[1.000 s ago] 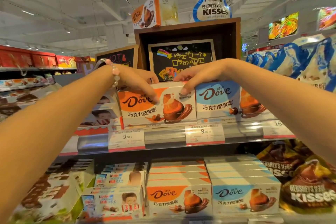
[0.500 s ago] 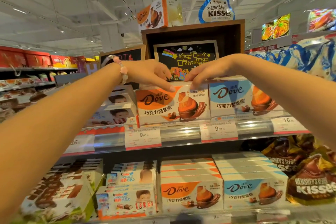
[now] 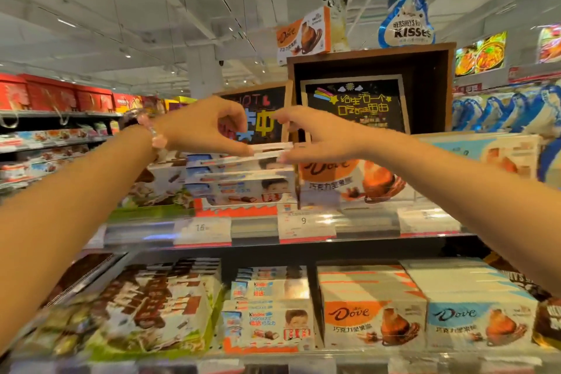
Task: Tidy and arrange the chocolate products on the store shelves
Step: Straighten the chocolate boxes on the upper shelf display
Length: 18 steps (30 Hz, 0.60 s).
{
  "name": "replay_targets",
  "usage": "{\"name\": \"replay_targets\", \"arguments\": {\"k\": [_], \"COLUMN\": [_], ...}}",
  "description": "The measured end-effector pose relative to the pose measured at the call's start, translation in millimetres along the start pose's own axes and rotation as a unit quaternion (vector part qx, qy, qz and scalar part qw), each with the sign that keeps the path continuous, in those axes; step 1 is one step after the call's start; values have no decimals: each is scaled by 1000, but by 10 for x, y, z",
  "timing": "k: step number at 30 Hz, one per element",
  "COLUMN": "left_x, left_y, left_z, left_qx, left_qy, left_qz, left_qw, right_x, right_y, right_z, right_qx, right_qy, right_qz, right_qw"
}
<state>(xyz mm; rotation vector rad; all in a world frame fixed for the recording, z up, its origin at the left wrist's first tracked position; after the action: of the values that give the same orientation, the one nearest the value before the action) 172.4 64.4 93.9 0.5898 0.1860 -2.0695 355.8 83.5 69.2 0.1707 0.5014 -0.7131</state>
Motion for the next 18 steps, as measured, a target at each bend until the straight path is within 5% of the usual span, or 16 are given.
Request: {"name": "replay_targets", "arguments": {"k": [7, 13, 18], "left_x": [438, 405, 331], "left_y": [-440, -612, -696], "left_z": [-143, -301, -276], "left_qx": [-100, -147, -49], "left_qy": [-23, -31, -43], "left_qz": [-9, -41, -41], "left_qw": [995, 988, 997], "right_x": [-171, -192, -330], "right_y": [-284, -303, -168], "right_z": [-414, -381, -355], "right_qx": [188, 139, 69], "right_qy": [-29, -26, -72], "right_qz": [17, -12, -49], "right_qw": [982, 990, 994]}}
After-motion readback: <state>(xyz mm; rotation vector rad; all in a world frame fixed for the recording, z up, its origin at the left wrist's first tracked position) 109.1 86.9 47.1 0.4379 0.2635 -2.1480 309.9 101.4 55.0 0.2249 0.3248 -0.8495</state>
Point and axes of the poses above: each hand's wrist, its own x-axis away from the middle knuckle, its own z-axis out of the back of the hand, y = z × x, the point moved 4 cm from there along -x, towards the middle knuckle, and after that the axes turned 2 degrees about y, right-handed, at the moved point
